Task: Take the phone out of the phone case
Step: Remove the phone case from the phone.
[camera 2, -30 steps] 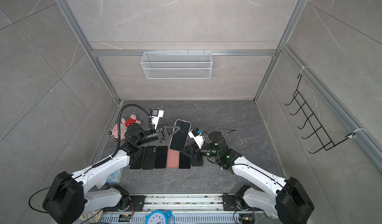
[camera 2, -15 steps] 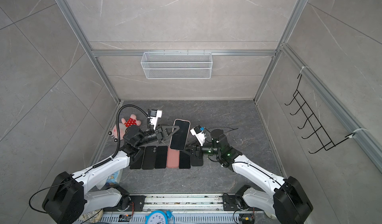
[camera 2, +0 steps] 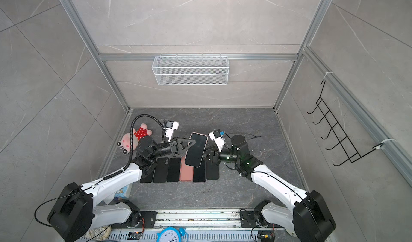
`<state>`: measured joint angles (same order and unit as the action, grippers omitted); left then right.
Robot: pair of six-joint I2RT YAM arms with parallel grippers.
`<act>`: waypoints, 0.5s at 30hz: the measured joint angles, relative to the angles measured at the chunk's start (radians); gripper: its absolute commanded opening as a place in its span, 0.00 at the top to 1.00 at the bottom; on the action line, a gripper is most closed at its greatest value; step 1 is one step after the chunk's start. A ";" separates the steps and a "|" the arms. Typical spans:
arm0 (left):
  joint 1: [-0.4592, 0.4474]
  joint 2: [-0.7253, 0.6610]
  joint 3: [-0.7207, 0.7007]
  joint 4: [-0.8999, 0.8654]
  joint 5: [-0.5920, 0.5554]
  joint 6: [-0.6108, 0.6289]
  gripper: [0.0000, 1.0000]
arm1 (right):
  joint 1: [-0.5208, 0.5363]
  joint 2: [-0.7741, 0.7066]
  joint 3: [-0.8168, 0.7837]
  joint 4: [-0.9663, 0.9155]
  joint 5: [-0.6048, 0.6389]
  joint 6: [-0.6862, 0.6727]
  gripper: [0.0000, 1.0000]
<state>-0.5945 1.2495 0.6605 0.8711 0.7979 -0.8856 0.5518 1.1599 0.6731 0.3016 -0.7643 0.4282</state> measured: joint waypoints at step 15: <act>0.000 0.068 0.000 0.074 -0.040 -0.092 1.00 | -0.011 -0.013 -0.033 0.100 -0.033 0.122 0.93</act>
<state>-0.5949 1.3170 0.6605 0.9455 0.7578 -0.9775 0.5407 1.1465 0.6403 0.4011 -0.7975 0.5503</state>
